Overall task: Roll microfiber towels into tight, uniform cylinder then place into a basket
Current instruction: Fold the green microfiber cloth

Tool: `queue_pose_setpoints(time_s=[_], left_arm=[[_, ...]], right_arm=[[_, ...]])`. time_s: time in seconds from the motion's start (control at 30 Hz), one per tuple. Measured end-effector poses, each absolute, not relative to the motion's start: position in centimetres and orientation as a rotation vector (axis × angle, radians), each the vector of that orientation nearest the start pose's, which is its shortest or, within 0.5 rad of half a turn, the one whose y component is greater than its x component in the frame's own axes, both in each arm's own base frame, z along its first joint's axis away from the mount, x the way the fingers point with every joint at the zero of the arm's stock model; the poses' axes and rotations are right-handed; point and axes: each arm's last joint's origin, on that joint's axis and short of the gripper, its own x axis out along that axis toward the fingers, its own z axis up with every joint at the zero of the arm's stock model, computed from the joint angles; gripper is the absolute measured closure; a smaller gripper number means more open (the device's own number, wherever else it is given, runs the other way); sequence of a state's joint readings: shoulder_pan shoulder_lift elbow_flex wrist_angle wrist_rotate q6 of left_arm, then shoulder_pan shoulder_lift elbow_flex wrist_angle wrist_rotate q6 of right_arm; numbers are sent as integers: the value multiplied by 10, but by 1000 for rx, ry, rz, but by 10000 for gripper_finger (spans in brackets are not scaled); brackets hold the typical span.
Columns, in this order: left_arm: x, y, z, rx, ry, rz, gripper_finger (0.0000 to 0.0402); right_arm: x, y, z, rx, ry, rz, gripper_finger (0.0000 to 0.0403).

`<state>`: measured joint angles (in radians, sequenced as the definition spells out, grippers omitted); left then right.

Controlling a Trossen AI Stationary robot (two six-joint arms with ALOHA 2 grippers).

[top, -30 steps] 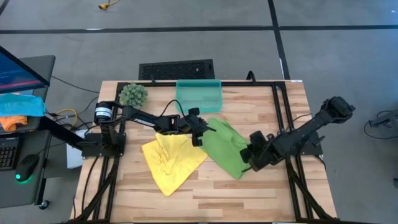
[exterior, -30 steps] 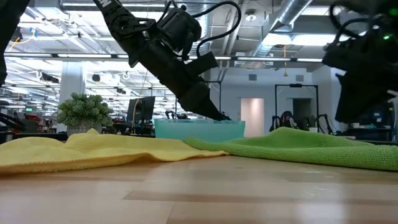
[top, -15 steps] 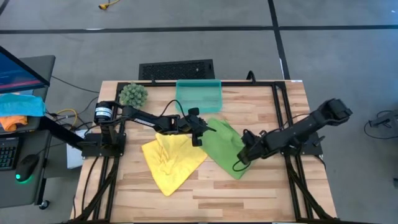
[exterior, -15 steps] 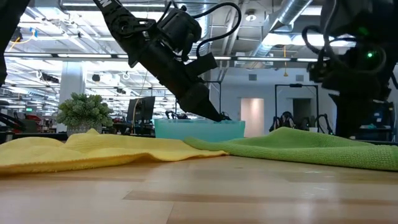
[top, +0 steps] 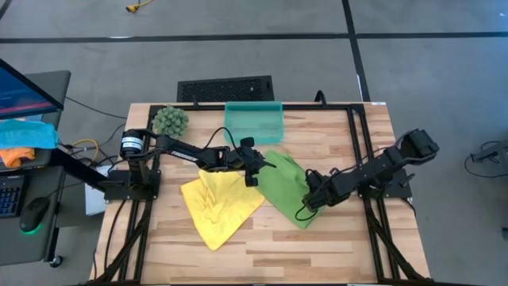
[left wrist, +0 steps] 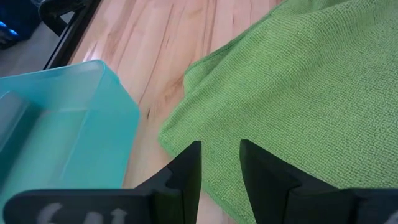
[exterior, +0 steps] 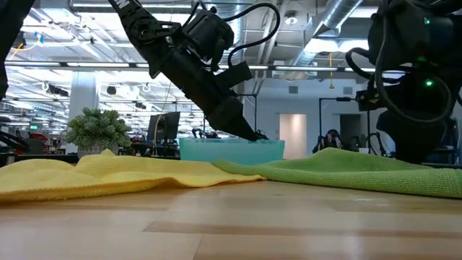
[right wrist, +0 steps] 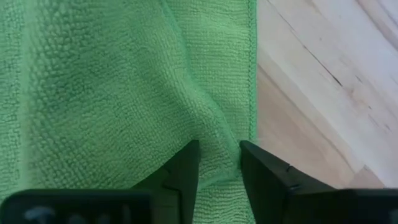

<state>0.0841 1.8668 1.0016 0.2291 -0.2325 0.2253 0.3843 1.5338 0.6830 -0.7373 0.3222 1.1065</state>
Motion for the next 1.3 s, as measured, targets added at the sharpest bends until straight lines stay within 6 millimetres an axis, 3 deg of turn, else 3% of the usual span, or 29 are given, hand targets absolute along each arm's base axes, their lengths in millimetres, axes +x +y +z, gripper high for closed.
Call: queue_pose_setpoints(time_s=[0.17, 0.33, 0.7, 0.8, 1.0, 1.3], left_arm=[[377, 38, 151, 263, 669, 233, 300], [377, 38, 151, 263, 672, 233, 300], [377, 38, 151, 263, 672, 233, 299], [377, 38, 151, 263, 672, 234, 299], [377, 39, 151, 264, 672, 235, 299], [377, 39, 151, 264, 672, 235, 299]], right_arm=[[204, 73, 134, 373, 1274, -716, 306], [204, 73, 136, 383, 1259, -725, 314], [204, 74, 136, 391, 1288, -696, 249], [204, 74, 136, 406, 1305, -683, 275], [204, 75, 136, 431, 1314, -684, 386], [204, 80, 144, 444, 1324, -714, 385]])
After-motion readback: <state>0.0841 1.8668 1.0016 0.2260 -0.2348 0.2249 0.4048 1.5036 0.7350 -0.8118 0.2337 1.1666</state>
